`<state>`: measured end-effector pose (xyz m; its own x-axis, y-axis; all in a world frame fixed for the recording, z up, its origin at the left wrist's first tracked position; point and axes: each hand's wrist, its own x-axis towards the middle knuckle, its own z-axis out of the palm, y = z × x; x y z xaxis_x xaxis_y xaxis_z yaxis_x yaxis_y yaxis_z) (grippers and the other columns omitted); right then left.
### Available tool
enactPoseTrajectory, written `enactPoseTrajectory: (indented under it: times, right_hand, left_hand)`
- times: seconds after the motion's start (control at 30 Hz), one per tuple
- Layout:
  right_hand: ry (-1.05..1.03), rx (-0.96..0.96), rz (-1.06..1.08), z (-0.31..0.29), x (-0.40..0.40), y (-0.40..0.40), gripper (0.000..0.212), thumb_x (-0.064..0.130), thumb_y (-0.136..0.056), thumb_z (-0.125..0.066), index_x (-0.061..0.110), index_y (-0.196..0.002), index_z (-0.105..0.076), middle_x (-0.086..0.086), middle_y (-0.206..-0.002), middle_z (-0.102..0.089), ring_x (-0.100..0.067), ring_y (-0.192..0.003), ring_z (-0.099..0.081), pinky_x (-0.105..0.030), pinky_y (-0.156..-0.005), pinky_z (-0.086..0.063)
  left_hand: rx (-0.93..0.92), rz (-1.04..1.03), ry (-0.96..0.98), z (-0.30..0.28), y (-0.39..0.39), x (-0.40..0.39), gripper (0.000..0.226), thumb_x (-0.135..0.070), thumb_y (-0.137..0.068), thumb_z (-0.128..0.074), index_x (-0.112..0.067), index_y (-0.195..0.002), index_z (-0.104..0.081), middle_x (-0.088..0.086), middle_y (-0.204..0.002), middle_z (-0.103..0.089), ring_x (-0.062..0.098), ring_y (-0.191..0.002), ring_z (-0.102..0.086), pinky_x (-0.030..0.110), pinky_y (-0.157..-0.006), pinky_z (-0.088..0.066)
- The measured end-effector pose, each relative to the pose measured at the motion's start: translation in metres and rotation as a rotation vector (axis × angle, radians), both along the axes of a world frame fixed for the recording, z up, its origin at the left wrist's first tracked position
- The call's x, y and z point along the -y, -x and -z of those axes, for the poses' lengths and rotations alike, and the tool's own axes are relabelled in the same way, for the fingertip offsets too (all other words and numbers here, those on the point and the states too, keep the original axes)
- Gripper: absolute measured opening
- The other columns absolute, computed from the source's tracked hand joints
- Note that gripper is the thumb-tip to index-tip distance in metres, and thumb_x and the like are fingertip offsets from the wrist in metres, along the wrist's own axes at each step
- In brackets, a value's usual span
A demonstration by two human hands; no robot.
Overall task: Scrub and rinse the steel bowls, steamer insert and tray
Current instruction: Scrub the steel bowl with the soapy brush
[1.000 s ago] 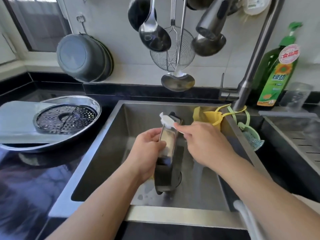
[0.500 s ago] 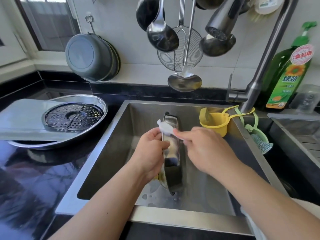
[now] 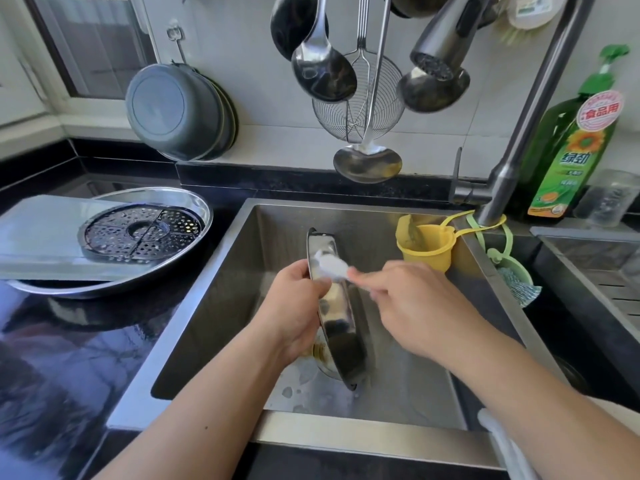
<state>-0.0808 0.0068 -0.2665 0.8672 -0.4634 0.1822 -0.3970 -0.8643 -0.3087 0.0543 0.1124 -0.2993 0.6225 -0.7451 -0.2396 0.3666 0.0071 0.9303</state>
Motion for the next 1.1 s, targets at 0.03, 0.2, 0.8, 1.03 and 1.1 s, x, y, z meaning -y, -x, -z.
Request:
enactPoseTrajectory:
  times: [0.03,0.2,0.8,1.03,1.1]
  right_hand:
    - [-0.005,-0.009,-0.025,-0.001,-0.006,0.001,0.051,0.019,-0.105,-0.046,0.05,-0.146,-0.043,0.014,-0.079,-0.041,-0.01,-0.077,-0.047,-0.026,-0.053,-0.035]
    - [0.095,-0.01,0.133,-0.007,0.016,-0.004,0.057,0.013,-0.104,-0.046,0.045,-0.151,-0.039,0.012,-0.083,-0.043,-0.007,-0.072,-0.047,-0.023,-0.05,-0.035]
    - [0.022,-0.082,-0.006,0.004,-0.004,-0.005,0.056,0.021,-0.1,-0.044,0.056,-0.144,-0.042,0.01,-0.082,-0.038,-0.027,-0.091,-0.053,-0.038,-0.063,-0.04]
    - [0.032,-0.055,-0.034,0.01,-0.006,-0.009,0.052,0.022,-0.102,-0.046,0.056,-0.143,-0.044,0.008,-0.09,-0.044,-0.027,-0.091,-0.056,-0.036,-0.062,-0.039]
    - [0.053,-0.053,0.017,0.008,0.005,-0.008,0.053,0.022,-0.102,-0.046,0.057,-0.142,-0.043,0.007,-0.091,-0.047,-0.025,-0.089,-0.056,-0.038,-0.061,-0.043]
  left_hand:
    - [-0.002,0.011,0.005,0.0,0.0,-0.001,0.027,0.008,-0.103,-0.045,-0.001,-0.121,-0.063,0.028,-0.113,-0.072,0.044,-0.105,-0.072,0.062,-0.09,-0.059]
    - [0.004,0.126,-0.025,0.002,0.008,0.002,0.046,0.016,-0.096,-0.05,-0.011,-0.132,-0.061,0.019,-0.122,-0.071,0.037,-0.108,-0.072,0.055,-0.086,-0.062]
    - [-0.354,-0.091,0.159,0.005,-0.003,0.006,0.044,0.026,-0.086,-0.037,0.019,-0.126,-0.054,0.038,-0.126,-0.063,0.048,-0.119,-0.065,0.054,-0.096,-0.058]
    - [-0.585,-0.123,0.215,0.001,-0.007,0.005,0.034,-0.014,-0.109,-0.039,0.011,-0.129,-0.051,0.033,-0.128,-0.063,0.05,-0.116,-0.065,0.065,-0.102,-0.05]
    - [-0.613,-0.162,0.221,0.002,-0.009,0.005,0.036,-0.016,-0.111,-0.037,0.012,-0.126,-0.052,0.034,-0.123,-0.065,0.05,-0.112,-0.067,0.065,-0.098,-0.052]
